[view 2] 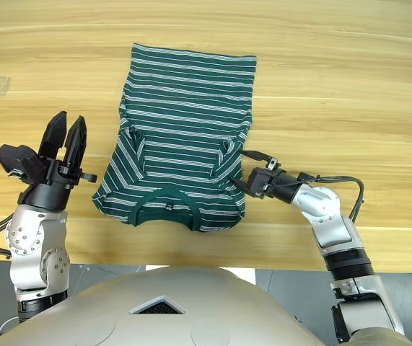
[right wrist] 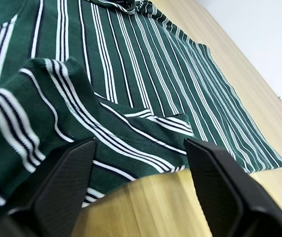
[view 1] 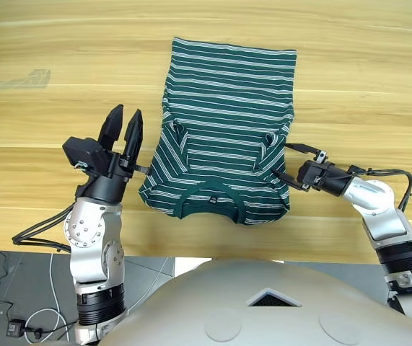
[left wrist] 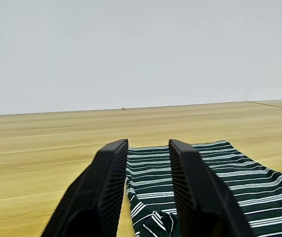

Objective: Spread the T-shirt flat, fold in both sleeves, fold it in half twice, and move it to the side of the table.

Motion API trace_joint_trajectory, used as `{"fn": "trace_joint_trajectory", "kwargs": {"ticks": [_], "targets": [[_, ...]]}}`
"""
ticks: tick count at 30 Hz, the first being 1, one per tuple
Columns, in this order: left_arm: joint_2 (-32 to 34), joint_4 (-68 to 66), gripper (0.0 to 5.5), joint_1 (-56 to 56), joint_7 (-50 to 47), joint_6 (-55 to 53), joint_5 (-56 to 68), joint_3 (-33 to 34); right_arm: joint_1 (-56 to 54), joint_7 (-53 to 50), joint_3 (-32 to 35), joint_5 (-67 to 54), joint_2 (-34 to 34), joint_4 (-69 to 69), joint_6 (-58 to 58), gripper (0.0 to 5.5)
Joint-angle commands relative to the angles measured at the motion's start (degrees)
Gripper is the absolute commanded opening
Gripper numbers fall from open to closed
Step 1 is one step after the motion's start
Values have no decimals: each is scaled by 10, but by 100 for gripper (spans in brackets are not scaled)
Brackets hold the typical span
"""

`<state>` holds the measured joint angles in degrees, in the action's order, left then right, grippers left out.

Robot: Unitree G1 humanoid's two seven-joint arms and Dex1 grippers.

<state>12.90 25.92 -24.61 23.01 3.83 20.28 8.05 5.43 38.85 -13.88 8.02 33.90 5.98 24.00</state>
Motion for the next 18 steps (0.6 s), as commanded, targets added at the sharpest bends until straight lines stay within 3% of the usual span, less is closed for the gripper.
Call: {"fn": "trace_joint_trajectory", "kwargs": {"ticks": [1,6,18], "targets": [[18,-4,155,-1,-4,0,-12,24,19,38,-14,24,45,9,-25,332],[30,-5,155,2,-5,-7,-12,45,7,30,-11,40,71,26,-23,332],[17,-13,155,-3,-2,0,-20,21,-20,22,8,-13,47,5,-19,332]]}}
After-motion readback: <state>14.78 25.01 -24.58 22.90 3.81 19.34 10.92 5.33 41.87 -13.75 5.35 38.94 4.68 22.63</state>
